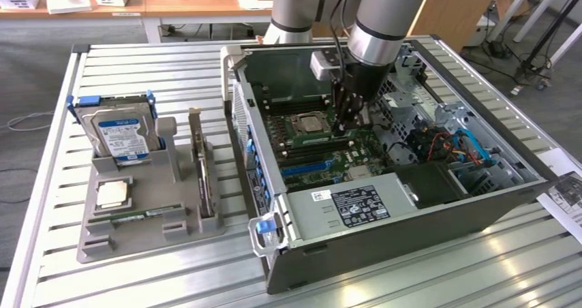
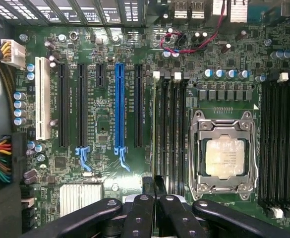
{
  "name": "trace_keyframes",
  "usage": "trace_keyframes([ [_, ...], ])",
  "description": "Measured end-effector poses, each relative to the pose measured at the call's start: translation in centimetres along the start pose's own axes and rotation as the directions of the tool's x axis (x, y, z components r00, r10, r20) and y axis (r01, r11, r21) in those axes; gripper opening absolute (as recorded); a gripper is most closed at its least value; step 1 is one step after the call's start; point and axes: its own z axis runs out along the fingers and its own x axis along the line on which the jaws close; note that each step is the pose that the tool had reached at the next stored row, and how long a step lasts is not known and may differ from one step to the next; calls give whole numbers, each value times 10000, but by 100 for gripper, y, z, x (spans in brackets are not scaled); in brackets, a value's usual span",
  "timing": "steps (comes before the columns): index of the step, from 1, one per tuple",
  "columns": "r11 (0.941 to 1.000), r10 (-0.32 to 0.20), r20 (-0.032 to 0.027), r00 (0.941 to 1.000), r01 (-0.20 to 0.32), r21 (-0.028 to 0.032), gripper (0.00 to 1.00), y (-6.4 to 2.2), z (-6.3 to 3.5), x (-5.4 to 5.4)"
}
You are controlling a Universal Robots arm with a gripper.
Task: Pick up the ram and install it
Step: 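Insert the ram into the slot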
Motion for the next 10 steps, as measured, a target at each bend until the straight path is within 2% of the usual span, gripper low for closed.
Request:
trace_keyframes([
  [10,10000,0,-1,10000,0,-1,11,-1,37,1],
])
